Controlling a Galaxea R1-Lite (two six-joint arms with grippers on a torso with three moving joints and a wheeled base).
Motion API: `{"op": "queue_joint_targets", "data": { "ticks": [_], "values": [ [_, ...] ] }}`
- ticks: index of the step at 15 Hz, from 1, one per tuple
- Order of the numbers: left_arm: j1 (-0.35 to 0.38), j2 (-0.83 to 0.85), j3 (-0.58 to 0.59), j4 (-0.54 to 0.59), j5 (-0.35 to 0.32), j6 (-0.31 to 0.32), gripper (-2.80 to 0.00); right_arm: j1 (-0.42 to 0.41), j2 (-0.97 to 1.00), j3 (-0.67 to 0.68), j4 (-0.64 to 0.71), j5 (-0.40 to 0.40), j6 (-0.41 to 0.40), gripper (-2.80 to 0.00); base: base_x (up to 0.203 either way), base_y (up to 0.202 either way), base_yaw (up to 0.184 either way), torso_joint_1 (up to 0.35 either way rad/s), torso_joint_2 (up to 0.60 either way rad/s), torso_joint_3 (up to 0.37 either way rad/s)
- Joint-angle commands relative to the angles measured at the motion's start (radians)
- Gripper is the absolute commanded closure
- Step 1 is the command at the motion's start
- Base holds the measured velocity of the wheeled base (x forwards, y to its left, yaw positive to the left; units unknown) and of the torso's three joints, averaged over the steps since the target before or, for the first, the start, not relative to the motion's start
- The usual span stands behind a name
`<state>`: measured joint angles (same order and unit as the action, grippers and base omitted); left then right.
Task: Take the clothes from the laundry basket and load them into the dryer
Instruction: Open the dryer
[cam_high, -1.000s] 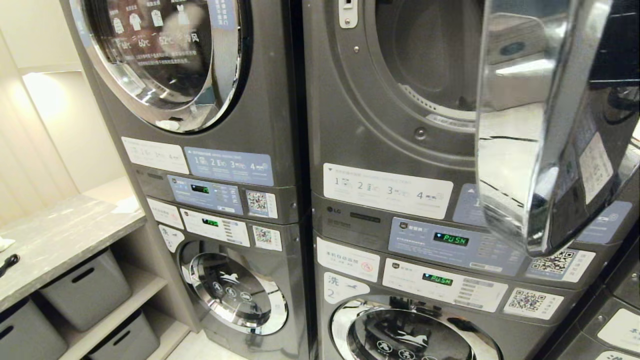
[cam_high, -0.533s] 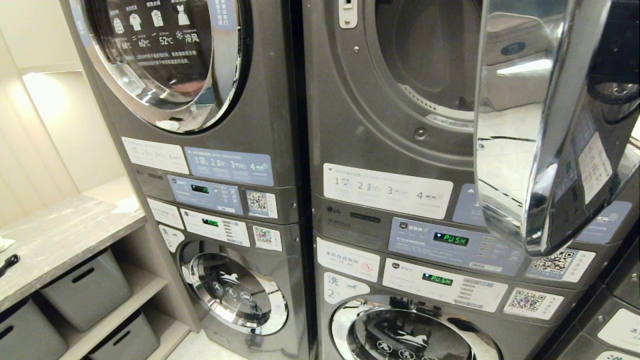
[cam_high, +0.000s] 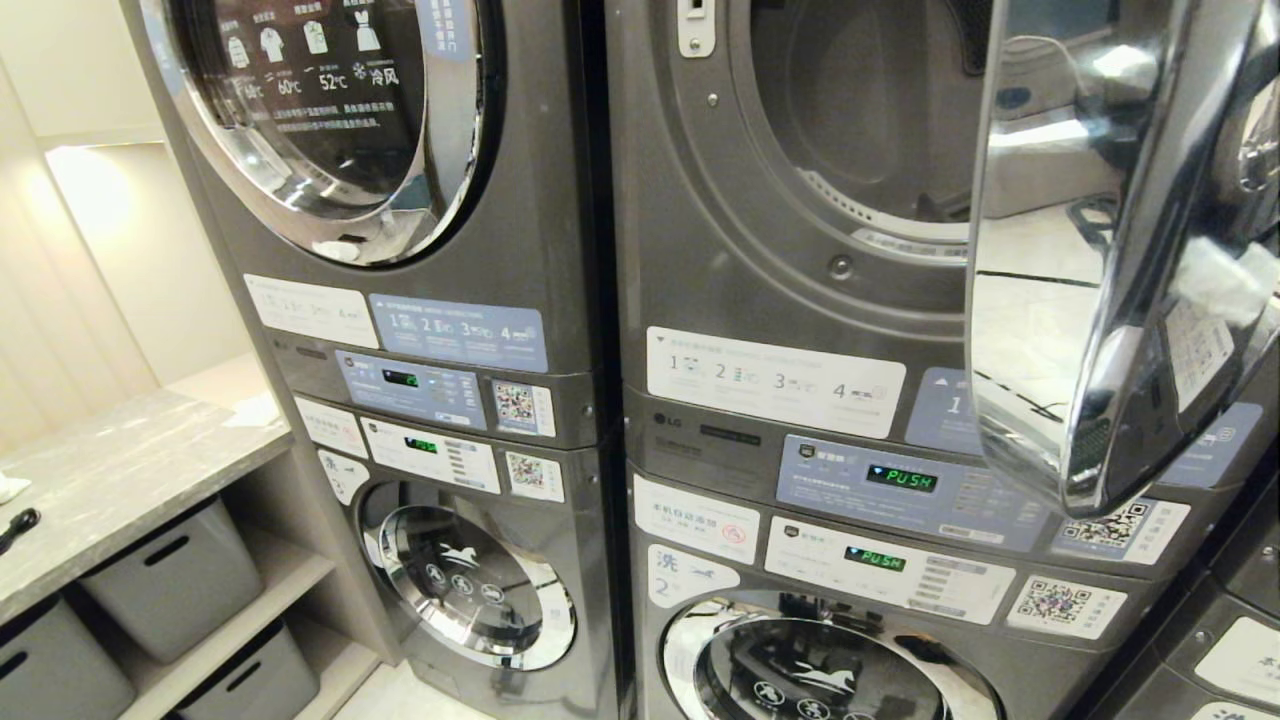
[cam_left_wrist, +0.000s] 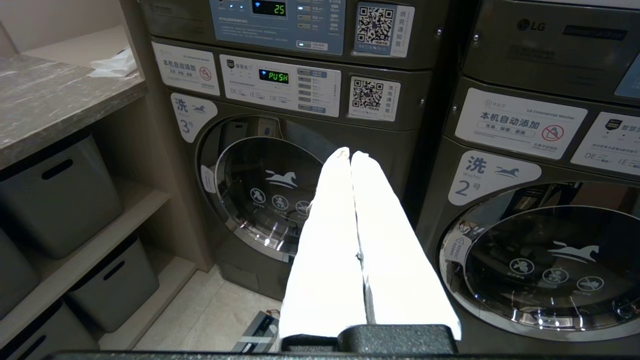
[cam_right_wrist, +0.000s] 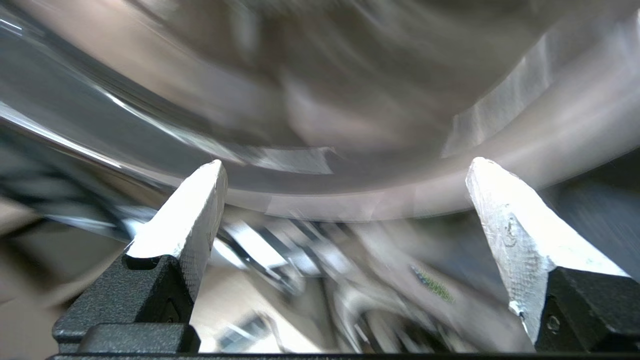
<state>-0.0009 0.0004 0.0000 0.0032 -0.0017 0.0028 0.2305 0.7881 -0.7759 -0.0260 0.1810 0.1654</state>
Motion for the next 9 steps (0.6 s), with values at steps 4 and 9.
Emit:
{"op": "queue_joint_targets", "data": {
  "ticks": [4,9],
  "values": [
    [0.001,-0.003,0.000,0.000,0.000,0.000,0.00,-0.022,-0.350,0.333,0.084,-0.147,-0.043,-2.80,0.000,0.000,0.000,0.000,0.00,0.000],
    [0.001,-0.003,0.000,0.000,0.000,0.000,0.00,-0.019,-0.516,0.604,0.133,-0.205,-0.127,0.00,0.000,0.000,0.000,0.000,0.00,0.000]
  ]
}}
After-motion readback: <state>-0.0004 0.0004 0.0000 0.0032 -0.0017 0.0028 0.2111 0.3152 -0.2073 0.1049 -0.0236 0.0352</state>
